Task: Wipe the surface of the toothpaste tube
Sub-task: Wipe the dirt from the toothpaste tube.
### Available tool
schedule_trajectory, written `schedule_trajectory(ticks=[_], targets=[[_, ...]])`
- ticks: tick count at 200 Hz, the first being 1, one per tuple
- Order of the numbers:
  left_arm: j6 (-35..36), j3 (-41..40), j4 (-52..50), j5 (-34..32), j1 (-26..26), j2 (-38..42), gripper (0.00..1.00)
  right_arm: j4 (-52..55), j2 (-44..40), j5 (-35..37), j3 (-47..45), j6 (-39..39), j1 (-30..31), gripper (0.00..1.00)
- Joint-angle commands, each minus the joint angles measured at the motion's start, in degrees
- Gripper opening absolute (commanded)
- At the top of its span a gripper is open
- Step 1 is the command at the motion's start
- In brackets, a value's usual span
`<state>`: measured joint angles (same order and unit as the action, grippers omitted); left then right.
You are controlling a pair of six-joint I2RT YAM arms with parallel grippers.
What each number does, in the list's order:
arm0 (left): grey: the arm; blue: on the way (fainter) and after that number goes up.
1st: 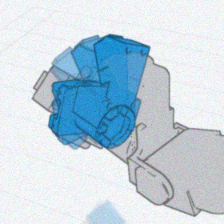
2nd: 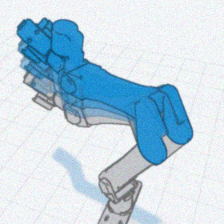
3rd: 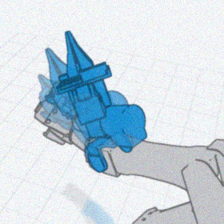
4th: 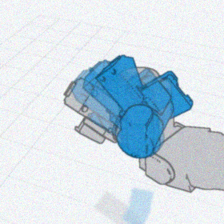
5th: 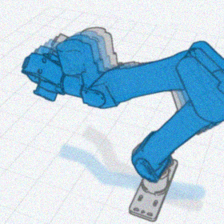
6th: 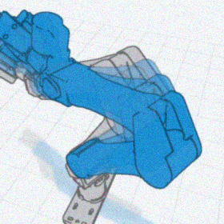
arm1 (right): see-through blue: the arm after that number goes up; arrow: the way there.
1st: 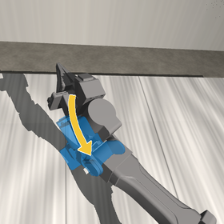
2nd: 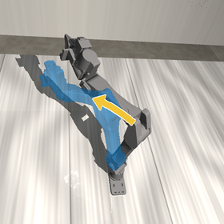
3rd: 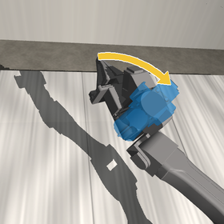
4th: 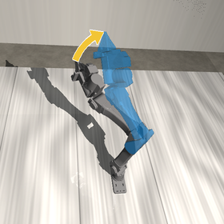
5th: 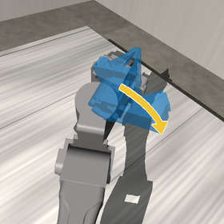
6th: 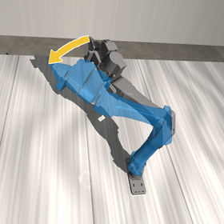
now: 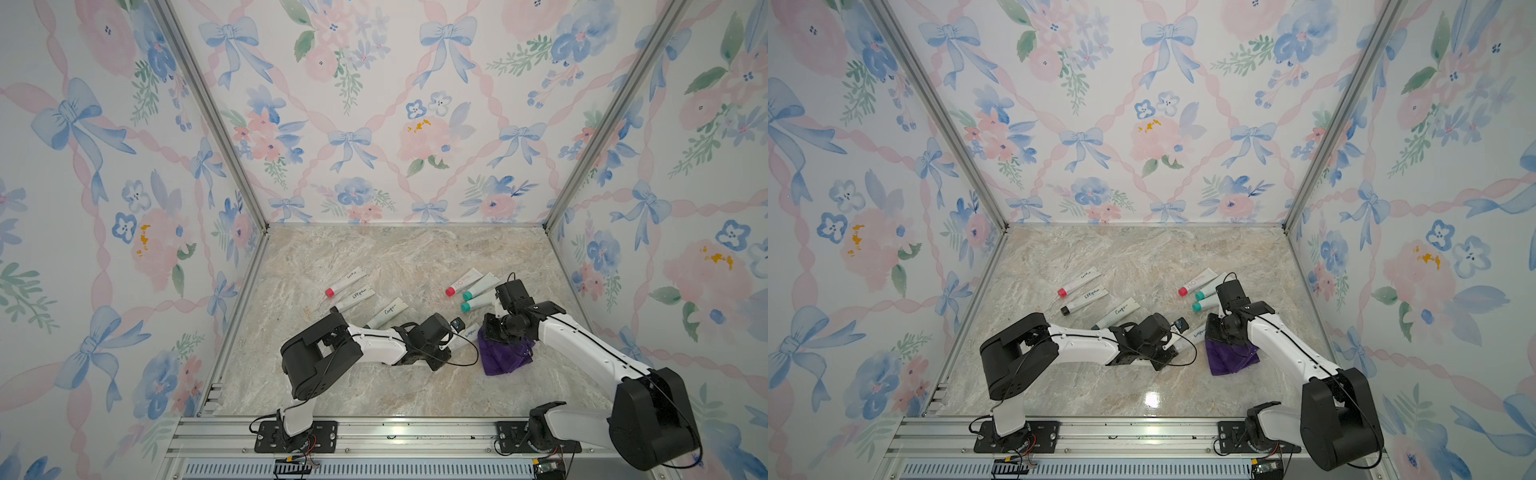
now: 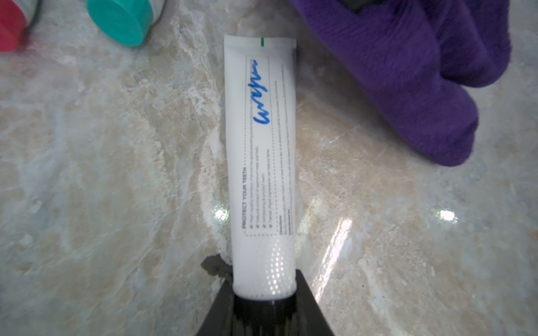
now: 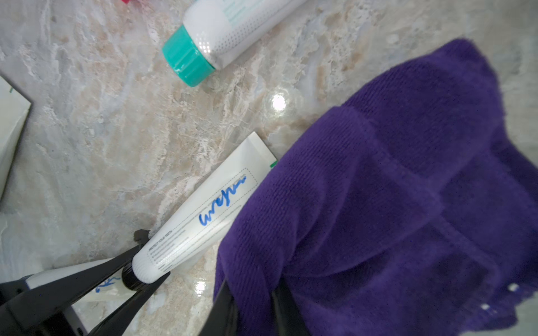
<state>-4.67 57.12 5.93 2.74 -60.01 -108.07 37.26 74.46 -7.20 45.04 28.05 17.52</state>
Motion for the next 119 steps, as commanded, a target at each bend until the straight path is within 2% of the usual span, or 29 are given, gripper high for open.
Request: schedule_trajectory(ticks=[1,51,87,119], targets=[[0.43,-0.58,0.25,1.98,-0.38,-0.23,0.21,-1.78,2.9,-4.62,1.49,0.05,1.15,0.19],[0.06,-1.19,0.74,2.32,-0.64,0.14,0.22,-6.34,11.31,-7.21,3.38,1.22,1.47,0.19],[-0.26,-1.86,1.49,2.27,-0.72,0.41,0.22,-4.56,16.55,-2.03,5.04,0.69,0.78,0.19],[-0.45,-2.5,2.17,2.77,-0.64,0.99,0.22,-3.89,16.79,2.71,4.89,0.54,-3.29,0.19]])
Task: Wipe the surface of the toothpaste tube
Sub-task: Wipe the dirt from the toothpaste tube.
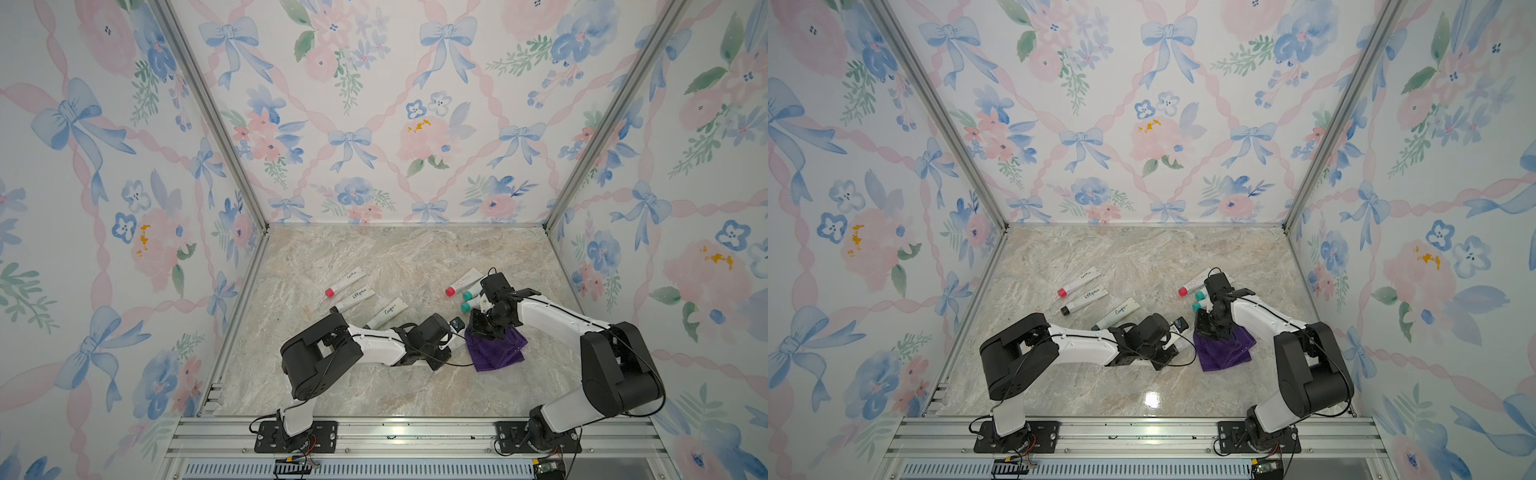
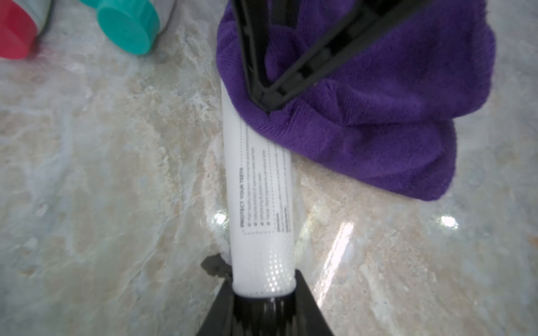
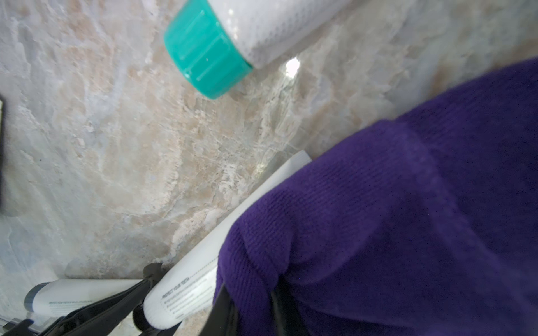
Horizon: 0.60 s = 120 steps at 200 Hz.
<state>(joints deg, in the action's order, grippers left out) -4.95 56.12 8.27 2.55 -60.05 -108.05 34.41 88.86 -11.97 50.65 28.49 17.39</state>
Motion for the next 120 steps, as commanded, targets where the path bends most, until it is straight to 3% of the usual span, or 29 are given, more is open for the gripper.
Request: schedule_trajectory(ticks=[1,56,120], targets=[[-0.16,-1.51,-0.18,2.98,-0.64,0.98,0.22,-1.03,2.38,7.52,-0.73,0.09,-3.37,0.19],[-0.29,-1.84,0.46,4.16,-0.81,1.7,0.22,1.88,2.05,10.36,2.65,-2.02,-5.68,0.19],[-0.02,-1.67,0.51,3.79,-1.03,1.27,0.22,0.66,4.74,5.13,1.65,-2.39,0.08,0.19]])
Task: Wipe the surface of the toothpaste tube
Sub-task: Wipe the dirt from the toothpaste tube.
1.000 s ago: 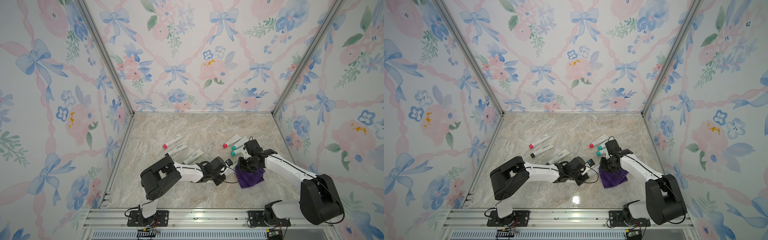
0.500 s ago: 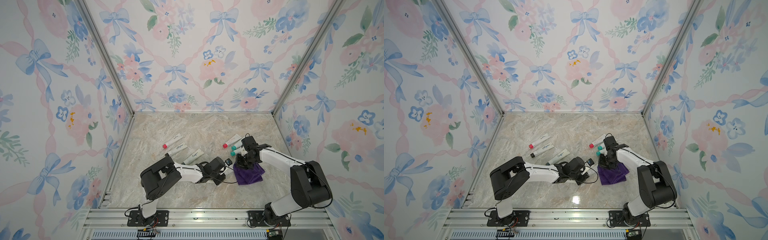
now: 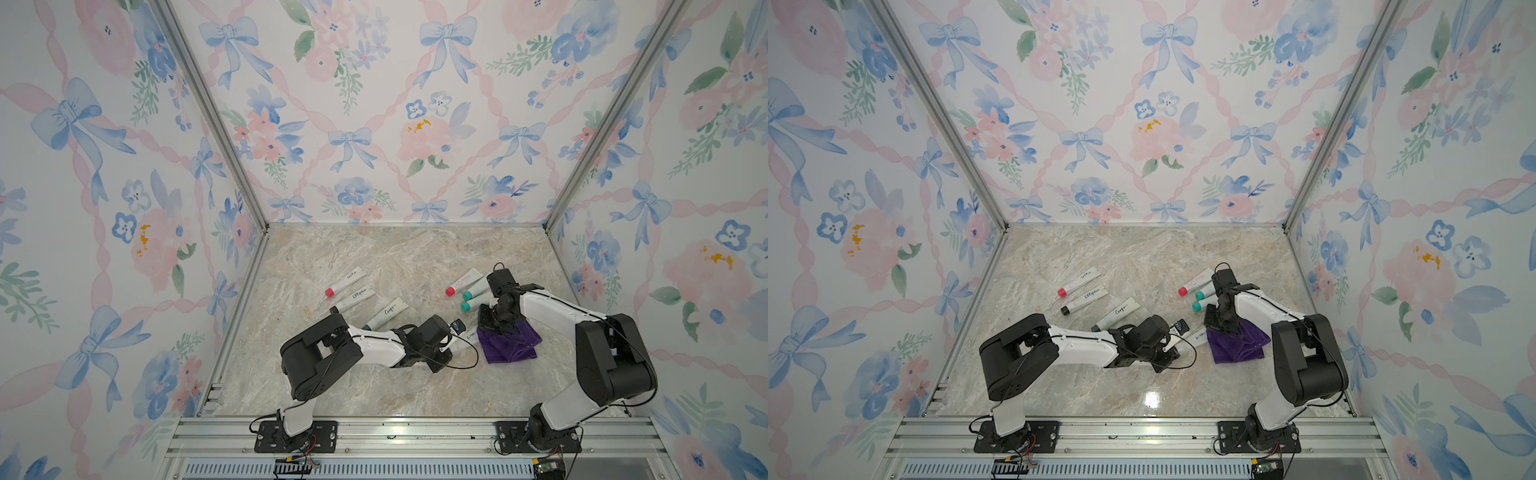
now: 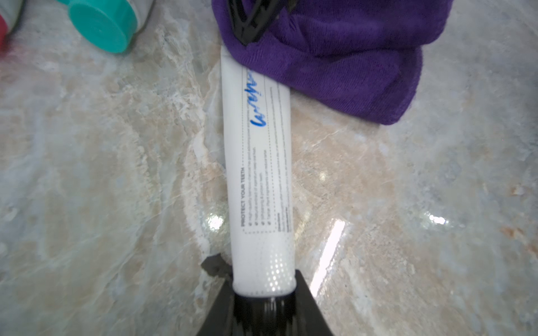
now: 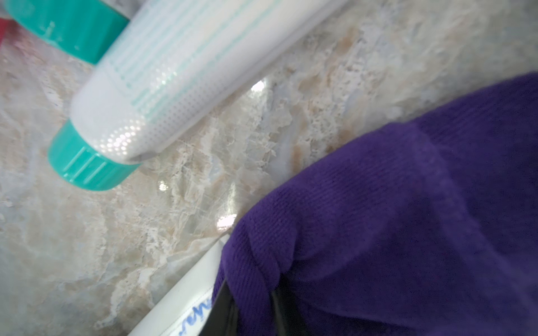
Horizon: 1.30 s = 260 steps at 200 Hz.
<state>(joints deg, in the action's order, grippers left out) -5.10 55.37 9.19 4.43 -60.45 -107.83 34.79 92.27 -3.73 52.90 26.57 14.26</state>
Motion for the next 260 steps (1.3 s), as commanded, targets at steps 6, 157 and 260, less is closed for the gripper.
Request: schedule_trajectory(ticks=[6,157,260], targets=[[0.18,-0.96,-0.49,1.82,-0.65,1.04,0.22,0.37,1.23,-3.96,-0.97,-0.38,3.91,0.19],[0.2,-0.78,-0.36,0.76,-0.64,0.6,0.22,3.41,-1.03,4.38,-2.26,0.37,3.57,0.2],[0.28,-0.76,-0.4,0.32,-0.65,0.25,0.22,2.02,-2.59,-2.86,-2.92,0.17,4.59,0.19]])
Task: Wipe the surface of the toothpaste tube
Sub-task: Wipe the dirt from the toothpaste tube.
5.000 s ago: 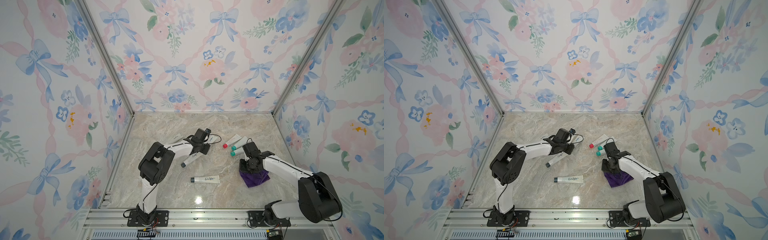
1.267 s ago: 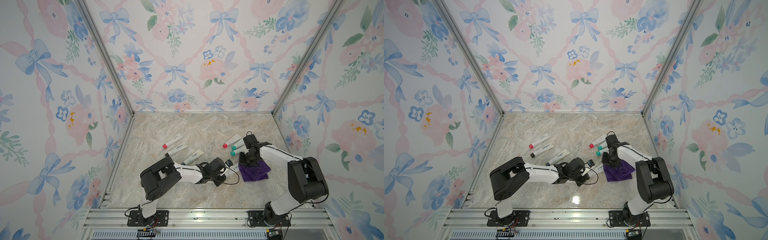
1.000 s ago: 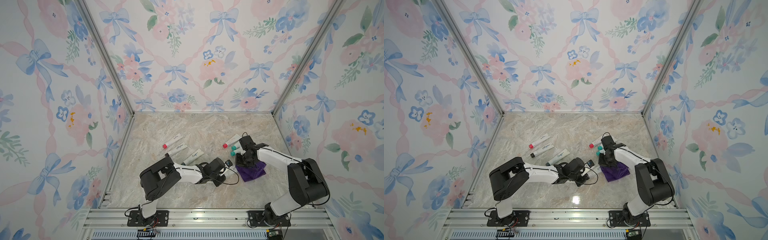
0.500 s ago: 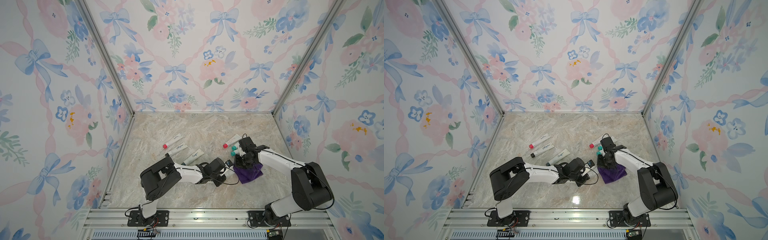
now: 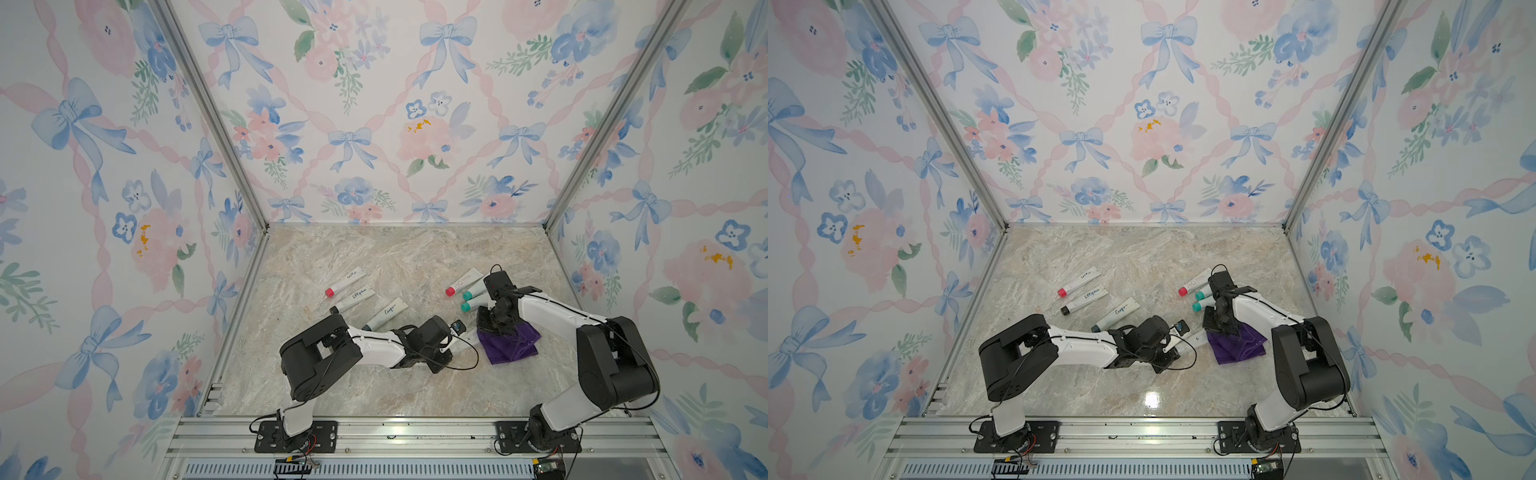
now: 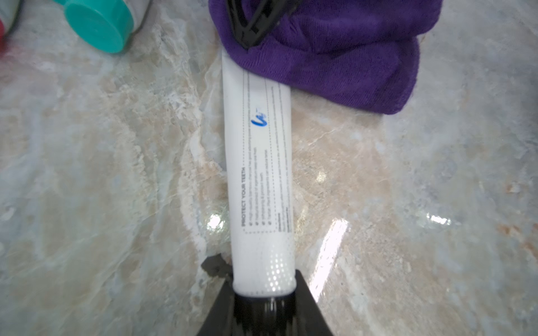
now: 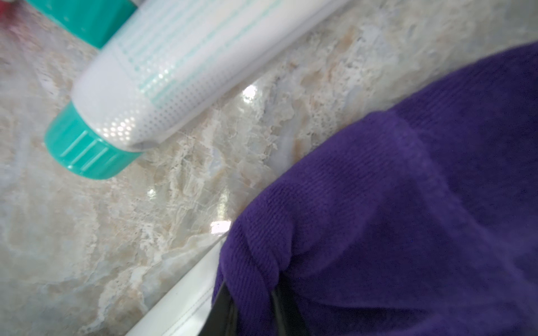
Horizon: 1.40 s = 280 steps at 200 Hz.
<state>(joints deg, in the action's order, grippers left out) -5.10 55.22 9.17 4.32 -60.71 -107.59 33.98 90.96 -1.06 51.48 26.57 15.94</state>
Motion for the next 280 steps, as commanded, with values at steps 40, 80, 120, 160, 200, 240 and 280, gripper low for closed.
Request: schedule_trajectory(ticks=[40,80,120,160,200,240,280], targets=[[0.41,-0.37,-0.38,0.63,-0.4,-0.22,0.22,3.38,-6.24,-10.52,-1.88,2.35,7.58,0.2],[0.42,-0.53,-0.38,0.48,-0.38,0.1,0.22,2.96,-2.65,-8.31,-1.66,0.47,3.16,0.19],[0.27,-0.73,-0.38,0.52,-0.39,0.41,0.22,3.35,0.65,-0.7,-0.01,-0.97,-1.72,0.19],[0.28,-0.59,-0.35,0.47,-0.42,0.08,0.22,3.95,1.72,1.05,0.9,-1.63,-1.48,0.19],[0.32,-0.64,-0.38,0.17,-0.42,0.05,0.22,4.17,-1.59,-3.12,-1.44,-0.02,4.2,0.19],[0.32,-0.54,-0.37,0.23,-0.4,-0.11,0.22,2.76,-5.94,-10.24,-3.88,2.75,8.69,0.2],[0.27,-0.4,-0.38,0.17,-0.38,-0.23,0.22,2.73,-4.09,-8.09,-4.98,1.57,7.3,0.2]])
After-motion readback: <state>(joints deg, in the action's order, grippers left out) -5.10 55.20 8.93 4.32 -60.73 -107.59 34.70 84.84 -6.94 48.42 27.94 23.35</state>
